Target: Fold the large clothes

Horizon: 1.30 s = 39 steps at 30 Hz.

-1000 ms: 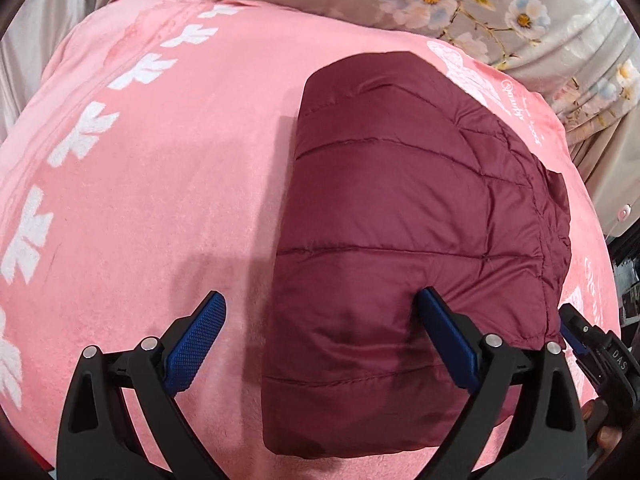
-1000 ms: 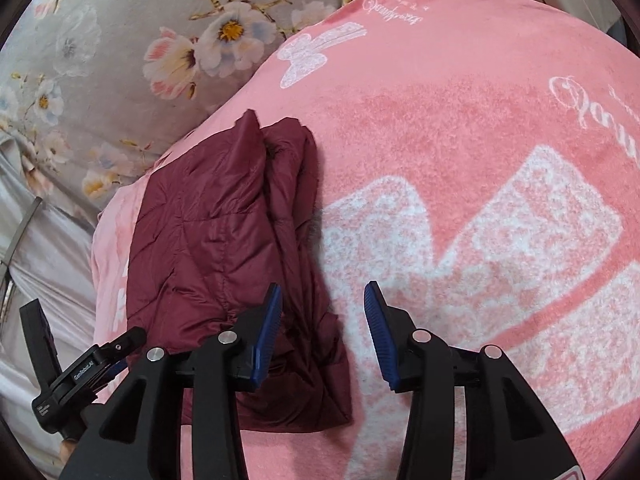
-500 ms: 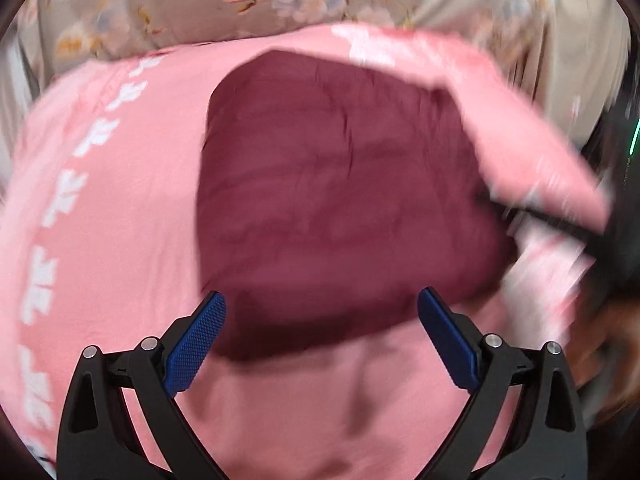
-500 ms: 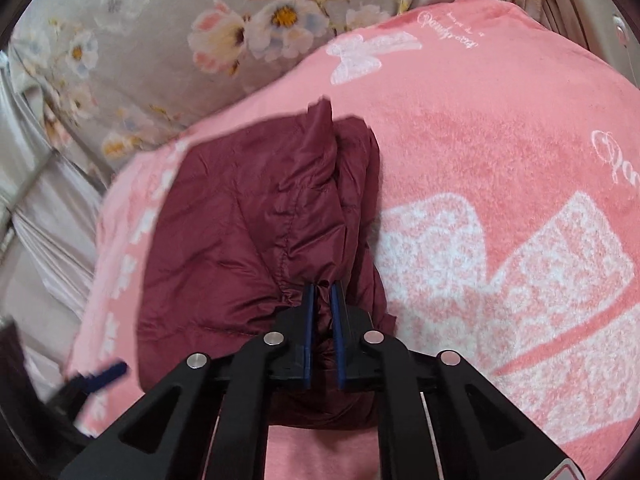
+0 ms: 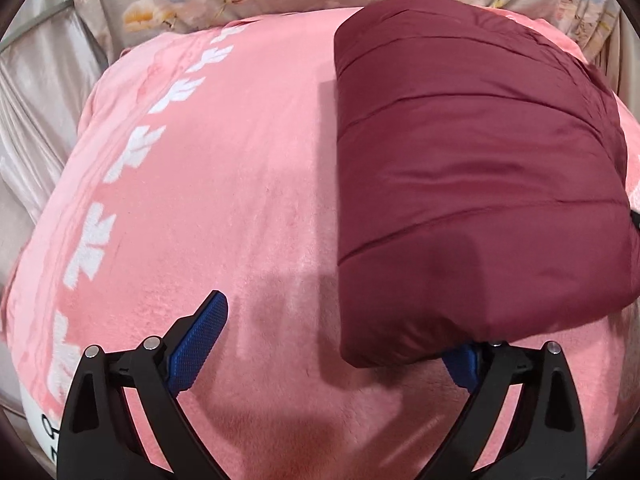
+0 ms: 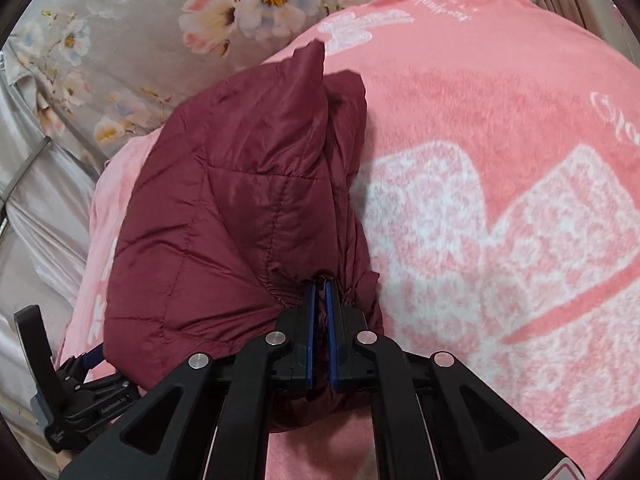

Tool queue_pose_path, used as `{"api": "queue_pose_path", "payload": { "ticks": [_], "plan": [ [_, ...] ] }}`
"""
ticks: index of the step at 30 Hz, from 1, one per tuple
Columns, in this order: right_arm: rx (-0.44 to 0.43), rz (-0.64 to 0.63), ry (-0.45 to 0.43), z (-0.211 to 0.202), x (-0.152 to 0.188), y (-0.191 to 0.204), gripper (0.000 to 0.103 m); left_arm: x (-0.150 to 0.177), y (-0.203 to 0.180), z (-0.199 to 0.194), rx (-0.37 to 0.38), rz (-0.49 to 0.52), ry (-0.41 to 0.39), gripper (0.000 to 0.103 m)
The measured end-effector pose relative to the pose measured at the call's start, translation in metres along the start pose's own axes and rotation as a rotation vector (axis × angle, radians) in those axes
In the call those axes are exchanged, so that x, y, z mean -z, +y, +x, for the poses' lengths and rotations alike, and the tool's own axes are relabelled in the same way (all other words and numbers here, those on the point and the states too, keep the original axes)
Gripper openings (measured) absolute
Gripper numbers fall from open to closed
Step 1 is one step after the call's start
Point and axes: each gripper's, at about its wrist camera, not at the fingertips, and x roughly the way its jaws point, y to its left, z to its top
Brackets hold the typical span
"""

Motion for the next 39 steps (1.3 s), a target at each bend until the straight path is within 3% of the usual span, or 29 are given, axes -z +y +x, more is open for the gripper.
{"api": "queue_pose_path", "payload": {
  "ticks": [4,8,10,12,15,20,26,32,37,39],
  "plan": [
    [-0.006,-0.003,-0.005,-0.014,-0.005,0.002,0.008,-0.003,0.004,-0.011,0.016,0.008,0.005,0.089],
    [-0.025,0.029,-0.091,-0.048,-0.017,-0.008,0.015,-0.007,0.013,-0.045,0.109,0.004,-0.021,0.089],
    [-0.051,0.058,-0.100,-0.054,-0.024,-0.016,0.025,-0.012,0.021,-0.062,0.162,-0.018,-0.045,0.089],
    [-0.070,0.104,-0.099,-0.051,-0.031,-0.026,0.049,-0.023,0.032,-0.075,0.197,-0.068,-0.088,0.090],
    [-0.086,0.161,-0.066,-0.037,-0.036,-0.031,0.056,-0.046,0.040,-0.076,0.231,-0.131,-0.121,0.094],
    [-0.116,0.194,0.004,-0.016,-0.032,-0.031,0.057,-0.069,0.030,-0.039,0.301,-0.188,-0.040,0.094],
    [-0.143,0.313,-0.093,-0.033,-0.034,-0.059,0.058,-0.078,0.009,-0.013,0.341,-0.209,-0.007,0.094],
    [-0.170,0.300,0.007,0.000,-0.051,-0.059,0.058,-0.081,0.000,0.010,0.379,-0.237,0.039,0.094],
    [-0.271,0.292,0.100,0.023,-0.047,-0.037,0.057,-0.083,0.006,0.017,0.405,-0.274,0.052,0.094],
    [-0.275,0.257,0.113,0.026,-0.043,-0.027,0.058,-0.084,0.008,0.021,0.425,-0.289,0.059,0.094]
  ]
}}
